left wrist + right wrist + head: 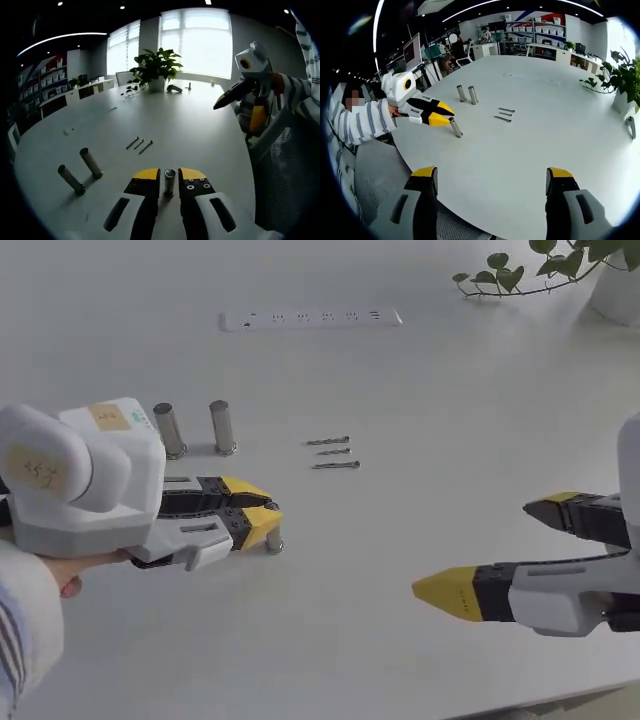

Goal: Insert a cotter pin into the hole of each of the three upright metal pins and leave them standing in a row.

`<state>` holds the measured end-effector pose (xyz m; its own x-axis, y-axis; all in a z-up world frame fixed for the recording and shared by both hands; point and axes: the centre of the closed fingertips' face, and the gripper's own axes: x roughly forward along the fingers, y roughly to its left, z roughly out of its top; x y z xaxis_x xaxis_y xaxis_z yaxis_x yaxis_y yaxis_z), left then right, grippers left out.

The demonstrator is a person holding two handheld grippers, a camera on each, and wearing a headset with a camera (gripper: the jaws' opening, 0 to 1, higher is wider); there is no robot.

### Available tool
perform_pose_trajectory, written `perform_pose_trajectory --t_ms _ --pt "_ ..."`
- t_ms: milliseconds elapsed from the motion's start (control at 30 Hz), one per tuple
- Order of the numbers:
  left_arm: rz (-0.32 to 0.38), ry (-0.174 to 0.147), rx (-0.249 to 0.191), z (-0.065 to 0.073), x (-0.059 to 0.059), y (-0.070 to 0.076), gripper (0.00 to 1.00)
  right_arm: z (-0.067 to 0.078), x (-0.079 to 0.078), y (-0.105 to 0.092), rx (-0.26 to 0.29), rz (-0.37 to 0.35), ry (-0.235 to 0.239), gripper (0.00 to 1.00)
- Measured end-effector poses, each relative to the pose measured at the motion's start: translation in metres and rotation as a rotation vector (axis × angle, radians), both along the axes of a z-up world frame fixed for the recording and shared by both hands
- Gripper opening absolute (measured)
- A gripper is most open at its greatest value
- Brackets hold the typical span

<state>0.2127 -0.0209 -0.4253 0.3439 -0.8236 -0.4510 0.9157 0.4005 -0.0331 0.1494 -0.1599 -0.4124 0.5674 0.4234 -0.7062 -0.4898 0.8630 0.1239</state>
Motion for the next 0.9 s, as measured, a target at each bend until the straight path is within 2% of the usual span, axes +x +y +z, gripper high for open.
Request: perform_pose_trajectory --t_ms 133,267,333,400,467,567,633,733,800,900 --pt "0.013 -0.008 -0.002 0.004 0.001 0.006 0.23 0.001 0.000 0.000 0.002 0.004 -0.003 0.88" --pt "0.015 0.004 -0.022 0.010 -0.003 0.013 0.33 0.001 0.000 -0.001 0.005 0.003 -0.003 0.88" --pt "0.011 0.015 -0.045 0.014 -0.006 0.014 0.38 0.001 0.000 -0.001 0.006 0.002 -0.002 0.88" --pt "0.018 0.014 -0.057 0.019 -0.007 0.017 0.48 0.001 0.000 -0.002 0.008 0.000 -0.002 0.88" --pt "0.027 0.033 -0.076 0.024 -0.009 0.019 0.58 0.001 0.000 -0.002 0.008 -0.001 -0.002 0.87" --pt "0.046 0.011 -0.076 0.030 -0.008 0.024 0.70 0.001 0.000 -0.003 0.008 -0.003 -0.002 0.87" --pt "0.073 0.020 -0.081 0.032 -0.006 0.030 0.77 0.001 -0.001 -0.003 0.007 -0.004 -0.002 0.87" --pt "0.081 0.025 -0.086 0.034 -0.007 0.036 0.83 0.000 -0.001 -0.003 0.005 -0.003 0.000 0.87" --pt "0.097 0.060 -0.073 0.032 -0.010 0.041 0.86 0.000 0.000 -0.004 0.006 -0.006 0.000 0.87" --pt "0.114 0.054 -0.042 0.027 -0.009 0.052 0.86 -0.001 0.001 -0.005 0.011 -0.015 0.005 0.87"
